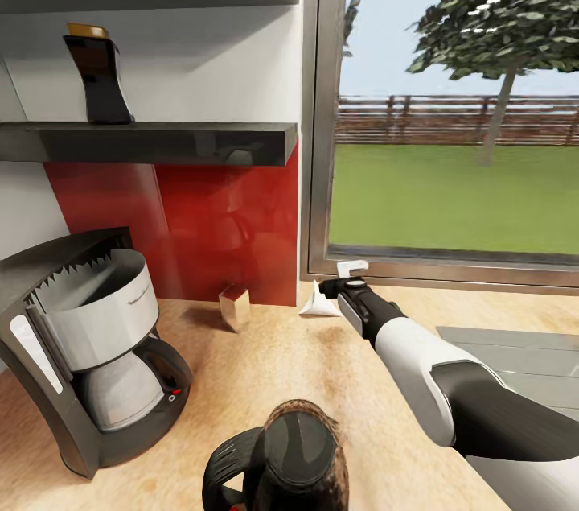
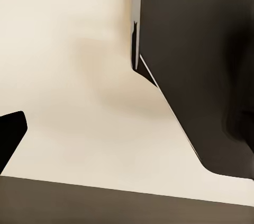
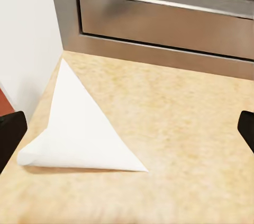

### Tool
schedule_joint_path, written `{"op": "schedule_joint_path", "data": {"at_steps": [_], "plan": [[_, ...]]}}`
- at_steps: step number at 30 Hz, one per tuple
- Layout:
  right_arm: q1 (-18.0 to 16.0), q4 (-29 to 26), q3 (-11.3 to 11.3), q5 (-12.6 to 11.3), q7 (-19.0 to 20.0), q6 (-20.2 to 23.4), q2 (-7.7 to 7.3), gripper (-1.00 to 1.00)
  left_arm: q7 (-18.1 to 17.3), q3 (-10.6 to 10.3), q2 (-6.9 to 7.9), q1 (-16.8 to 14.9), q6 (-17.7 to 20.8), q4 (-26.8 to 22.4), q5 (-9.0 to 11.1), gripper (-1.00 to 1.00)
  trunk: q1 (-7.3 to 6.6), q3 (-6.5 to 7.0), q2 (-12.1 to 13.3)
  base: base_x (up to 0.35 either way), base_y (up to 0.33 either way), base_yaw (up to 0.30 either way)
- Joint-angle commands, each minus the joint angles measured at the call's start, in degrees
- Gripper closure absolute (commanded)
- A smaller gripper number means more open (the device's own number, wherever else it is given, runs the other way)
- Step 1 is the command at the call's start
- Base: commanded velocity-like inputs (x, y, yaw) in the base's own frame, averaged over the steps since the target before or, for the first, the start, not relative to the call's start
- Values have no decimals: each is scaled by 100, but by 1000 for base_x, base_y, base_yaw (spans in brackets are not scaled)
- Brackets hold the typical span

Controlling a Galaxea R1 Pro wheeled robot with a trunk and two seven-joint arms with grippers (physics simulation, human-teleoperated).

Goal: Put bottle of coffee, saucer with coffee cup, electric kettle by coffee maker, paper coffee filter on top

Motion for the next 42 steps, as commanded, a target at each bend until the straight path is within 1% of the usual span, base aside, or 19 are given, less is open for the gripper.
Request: {"op": "schedule_joint_path", "data": {"at_steps": [1,9,12,14,17,42], "plan": [[-3,-6,31,29,-20,44,0,-100,0,3,0,3,36,-18,8,-100,2,-9,-8,0,0,0],[-3,-41,26,28,-22,29,0,-100,-3,5,1,3,43,-18,8,-100,2,-9,-8,0,0,0],[-3,-63,18,28,-30,-24,0,-100,-3,5,0,3,43,-18,8,-100,68,-63,-128,0,0,0],[-3,-145,6,34,-48,-199,0,-100,-3,5,0,3,40,10,8,-100,112,-99,-208,0,0,0],[-3,-192,-1,32,-53,-279,0,-100,-3,5,0,3,35,69,8,-100,178,-152,-329,0,0,0],[-3,-381,5,20,-52,-314,0,-100,-3,4,0,3,34,140,8,-100,727,-601,-1331,0,0,0]]}}
